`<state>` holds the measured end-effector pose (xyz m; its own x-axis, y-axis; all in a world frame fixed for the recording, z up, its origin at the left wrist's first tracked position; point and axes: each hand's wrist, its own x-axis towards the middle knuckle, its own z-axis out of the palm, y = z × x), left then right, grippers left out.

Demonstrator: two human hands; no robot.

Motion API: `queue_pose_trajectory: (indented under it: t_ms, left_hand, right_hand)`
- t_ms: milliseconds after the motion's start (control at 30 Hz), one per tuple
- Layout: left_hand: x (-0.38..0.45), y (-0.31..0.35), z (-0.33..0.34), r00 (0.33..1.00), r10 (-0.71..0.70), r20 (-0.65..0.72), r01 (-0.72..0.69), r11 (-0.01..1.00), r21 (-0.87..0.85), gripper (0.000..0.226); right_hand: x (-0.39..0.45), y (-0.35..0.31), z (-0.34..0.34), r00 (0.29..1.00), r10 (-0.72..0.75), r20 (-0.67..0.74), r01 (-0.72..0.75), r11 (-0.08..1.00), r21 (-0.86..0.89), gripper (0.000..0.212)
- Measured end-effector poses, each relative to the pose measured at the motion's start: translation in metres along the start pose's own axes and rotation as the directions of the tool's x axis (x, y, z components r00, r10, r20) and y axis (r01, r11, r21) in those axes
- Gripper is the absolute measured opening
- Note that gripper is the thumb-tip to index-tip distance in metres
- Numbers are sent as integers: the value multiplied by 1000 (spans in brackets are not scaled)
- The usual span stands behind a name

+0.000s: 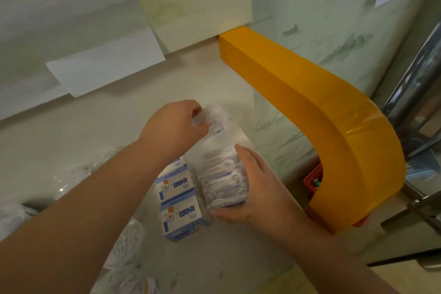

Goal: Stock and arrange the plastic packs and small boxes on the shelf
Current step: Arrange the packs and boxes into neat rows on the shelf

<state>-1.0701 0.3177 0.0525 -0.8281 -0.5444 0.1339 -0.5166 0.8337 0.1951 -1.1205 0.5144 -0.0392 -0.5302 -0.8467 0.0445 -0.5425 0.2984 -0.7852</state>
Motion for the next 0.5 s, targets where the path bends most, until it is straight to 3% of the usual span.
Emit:
queue_pose_trajectory:
  t_ms: [67,167,300,500]
  left_hand:
    - [-8,-2,-6,999,1,-47,-12,972,-233,20]
    - [-17,-3,-9,995,-55,79,93,754,-650,30]
    - [-28,-6,-5,986,-15,168,134,675,-725,39]
    - [-39,-8,-4,984,63,167,70,723,-688,31]
  right_hand:
    - [0,3,1,1000,-1,-13,1,1000,-1,130]
    - [1,7,2,1000,26,8,-25,999,-25,133]
    - [5,5,5,999,49,-9,-50,998,-42,126]
    - [13,-9,8,950,54,-308,-8,989,149,72]
